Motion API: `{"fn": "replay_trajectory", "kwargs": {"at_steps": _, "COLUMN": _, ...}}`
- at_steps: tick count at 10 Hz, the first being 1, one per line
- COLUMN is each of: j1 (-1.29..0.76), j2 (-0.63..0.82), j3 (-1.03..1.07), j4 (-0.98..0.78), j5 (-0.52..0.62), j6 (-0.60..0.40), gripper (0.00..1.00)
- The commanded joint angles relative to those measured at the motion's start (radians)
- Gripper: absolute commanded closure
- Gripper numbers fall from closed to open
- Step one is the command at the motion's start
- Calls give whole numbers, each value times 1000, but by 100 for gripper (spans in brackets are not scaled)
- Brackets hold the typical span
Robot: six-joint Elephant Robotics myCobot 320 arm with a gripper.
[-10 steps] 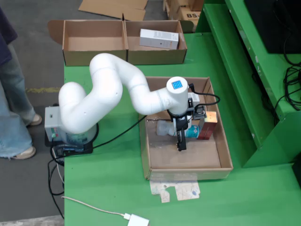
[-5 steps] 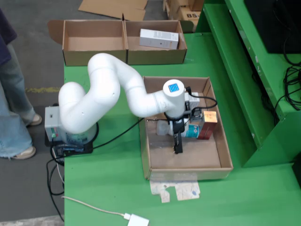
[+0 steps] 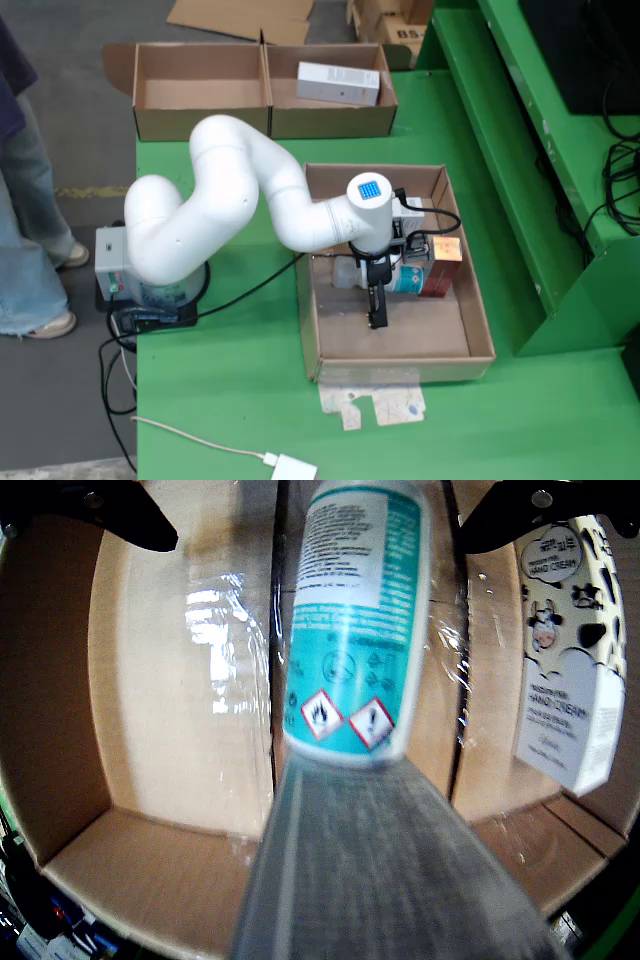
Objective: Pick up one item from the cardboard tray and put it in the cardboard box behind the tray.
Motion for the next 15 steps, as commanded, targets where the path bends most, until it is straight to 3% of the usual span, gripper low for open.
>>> {"fn": "replay_trajectory", "kwargs": {"at_steps": 1, "j1": 12, "j2": -39, "j3": 55, "j4": 28, "j5": 2, "j6": -9, "gripper": 0}}
{"fn": "replay_trajectory", "kwargs": {"at_steps": 10, "j1": 20, "j2": -69, "j3": 78, "j4": 31, "j5": -1, "j6": -9, "gripper": 0}}
{"fn": "replay_trajectory", "kwargs": {"at_steps": 15, "j1": 20, "j2": -69, "j3": 78, "j4": 31, "j5": -1, "j6": -9, "gripper": 50}}
